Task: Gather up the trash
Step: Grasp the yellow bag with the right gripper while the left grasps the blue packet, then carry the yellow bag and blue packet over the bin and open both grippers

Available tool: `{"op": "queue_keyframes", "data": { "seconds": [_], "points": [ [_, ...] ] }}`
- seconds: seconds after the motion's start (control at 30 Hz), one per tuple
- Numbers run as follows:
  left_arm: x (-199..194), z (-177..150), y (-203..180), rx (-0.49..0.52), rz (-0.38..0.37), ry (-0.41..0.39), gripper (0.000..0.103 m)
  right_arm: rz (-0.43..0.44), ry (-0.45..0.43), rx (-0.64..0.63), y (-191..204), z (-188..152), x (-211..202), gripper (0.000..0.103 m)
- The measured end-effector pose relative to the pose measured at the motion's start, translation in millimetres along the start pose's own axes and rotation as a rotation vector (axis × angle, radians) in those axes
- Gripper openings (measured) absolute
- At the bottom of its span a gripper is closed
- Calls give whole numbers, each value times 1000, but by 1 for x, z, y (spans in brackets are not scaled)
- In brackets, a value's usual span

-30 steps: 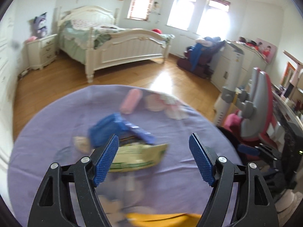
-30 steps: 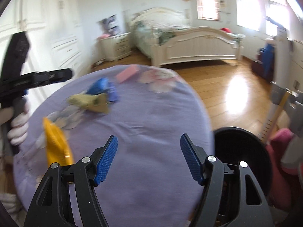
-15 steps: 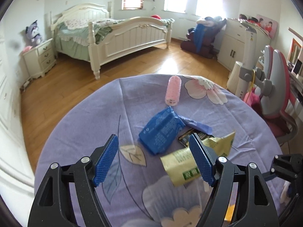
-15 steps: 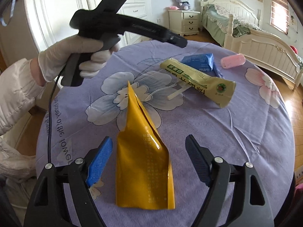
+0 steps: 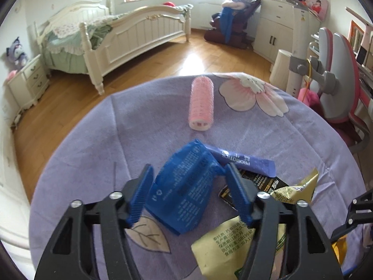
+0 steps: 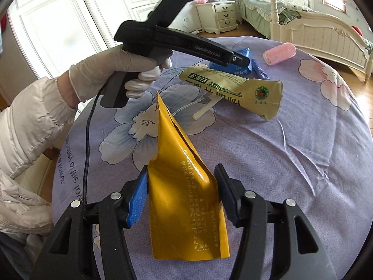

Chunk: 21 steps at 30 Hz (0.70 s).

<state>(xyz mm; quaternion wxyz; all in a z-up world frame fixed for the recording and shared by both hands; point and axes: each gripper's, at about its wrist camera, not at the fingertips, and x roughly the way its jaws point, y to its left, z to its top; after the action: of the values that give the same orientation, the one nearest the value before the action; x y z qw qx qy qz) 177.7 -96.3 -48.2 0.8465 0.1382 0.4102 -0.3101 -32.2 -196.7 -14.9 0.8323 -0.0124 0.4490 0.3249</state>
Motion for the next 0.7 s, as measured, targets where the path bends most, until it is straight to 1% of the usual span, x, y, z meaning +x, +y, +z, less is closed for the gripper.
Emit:
{"op": "queue_keyframes", "data": {
  "seconds": [0.03, 0.1, 0.13, 0.2, 0.23, 0.3, 0.4, 0.53, 0.63, 0.7],
  "points": [
    [0, 0, 0, 1, 1, -3, 61, -2, -1, 2, -1, 0, -1, 55],
    [0, -2, 3, -25, 0, -8, 55, -2, -4, 8, -3, -1, -3, 55],
    [0, -2, 6, -42, 3, -9, 48, -2, -6, 15, -6, -1, -4, 55],
    [-6, -5, 17, -108, -3, -16, 39, -5, -13, 30, -9, -2, -7, 55],
    [-10, -7, 20, -134, 8, -20, 36, -8, -18, 35, -11, -2, -6, 55],
    [-21, -10, 26, -164, 18, -44, 32, -15, -34, 38, -12, -3, -9, 55],
    [-47, -14, 26, -181, 29, -95, 31, -34, -85, 37, -11, -5, -19, 55],
    [-85, -13, 15, -204, 32, -168, 31, -64, -156, 67, -17, -14, -37, 55],
    [-108, -11, -5, -203, 9, -209, 31, -87, -220, 113, -26, -21, -56, 55],
    [-116, -7, -22, -194, -9, -225, 31, -124, -273, 139, -33, -27, -73, 55]
  ]
}}
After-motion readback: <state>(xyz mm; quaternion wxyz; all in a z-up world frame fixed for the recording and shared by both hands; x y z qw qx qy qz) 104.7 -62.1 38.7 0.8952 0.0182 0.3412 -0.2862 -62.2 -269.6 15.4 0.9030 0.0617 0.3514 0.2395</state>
